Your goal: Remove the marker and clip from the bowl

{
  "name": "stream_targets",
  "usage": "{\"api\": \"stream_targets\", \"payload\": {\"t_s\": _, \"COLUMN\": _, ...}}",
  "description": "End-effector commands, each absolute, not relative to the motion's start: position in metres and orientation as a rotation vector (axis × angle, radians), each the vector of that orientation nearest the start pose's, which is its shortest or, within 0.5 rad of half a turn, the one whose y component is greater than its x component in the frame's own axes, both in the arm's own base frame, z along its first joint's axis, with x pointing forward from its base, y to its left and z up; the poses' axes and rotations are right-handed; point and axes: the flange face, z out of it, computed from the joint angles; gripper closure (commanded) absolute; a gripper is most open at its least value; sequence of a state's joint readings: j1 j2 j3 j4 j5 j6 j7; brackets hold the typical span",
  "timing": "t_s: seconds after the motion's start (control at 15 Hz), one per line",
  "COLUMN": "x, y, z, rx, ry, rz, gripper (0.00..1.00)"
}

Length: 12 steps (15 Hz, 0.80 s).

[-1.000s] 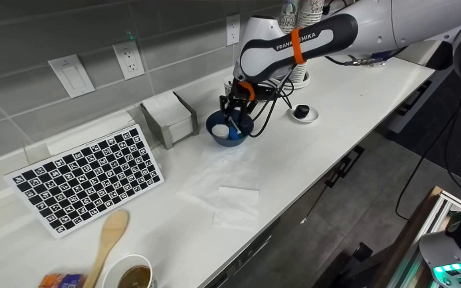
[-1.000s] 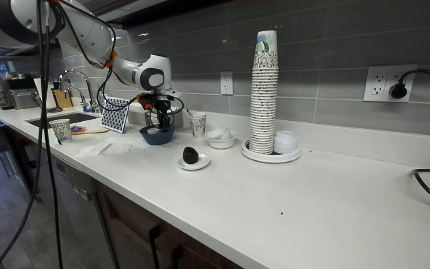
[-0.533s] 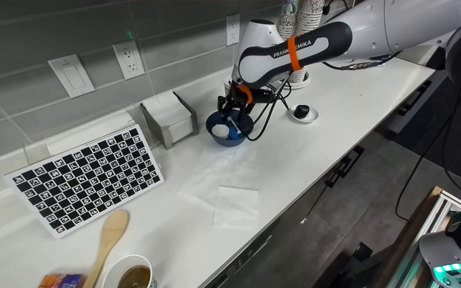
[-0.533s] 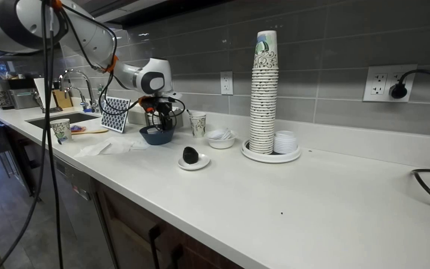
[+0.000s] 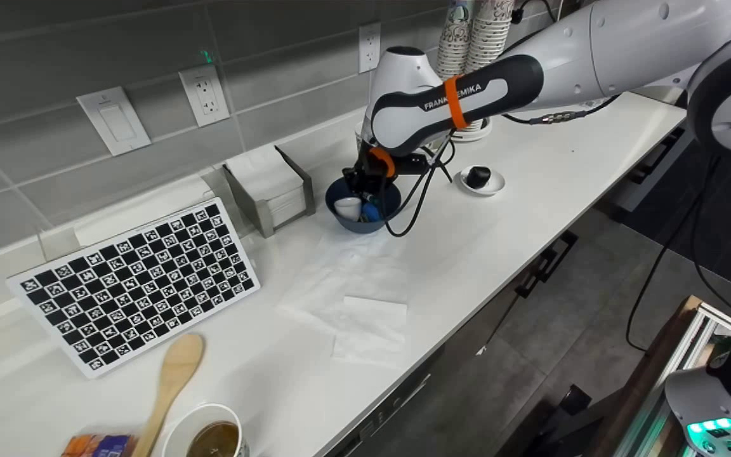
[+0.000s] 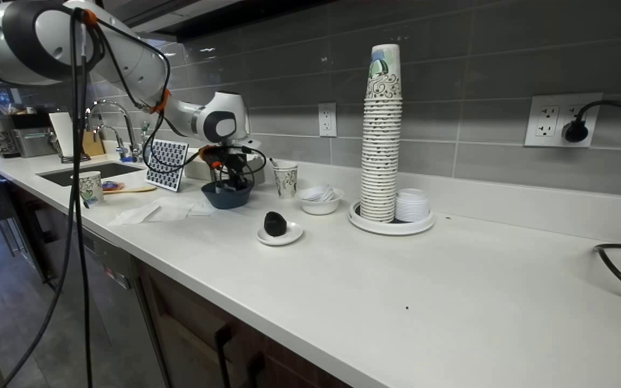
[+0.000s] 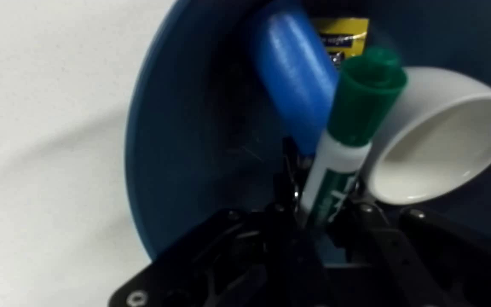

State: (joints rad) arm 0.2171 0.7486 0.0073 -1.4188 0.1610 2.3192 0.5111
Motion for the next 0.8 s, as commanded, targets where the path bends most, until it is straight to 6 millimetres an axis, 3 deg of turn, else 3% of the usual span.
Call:
{"api": "stream_targets", "payload": {"t_s": 0.0, "x": 0.720, "y": 0.165, "z": 0.305, "rx": -2.860, "ry": 0.580, "rz": -0.231, "gripper": 0.95}}
{"api": "stream_targets", "payload": {"t_s": 0.2, "x": 0.711, "y": 0.162, "z": 0.343, "rx": -2.806, "ry": 0.565, "rz": -0.298, "gripper": 0.95}}
{"api": "stream_targets", "payload": {"t_s": 0.33, "x": 0.704, "y": 0.159, "z": 0.358, "rx": -2.798, "ry": 0.555, "rz": -0.279, "gripper": 0.95}}
{"api": "stream_targets", "payload": {"t_s": 0.73, "x": 0.681, "y": 0.141, "z": 0.379, "rx": -2.721, "ry": 0.567, "rz": -0.182, "gripper": 0.95}}
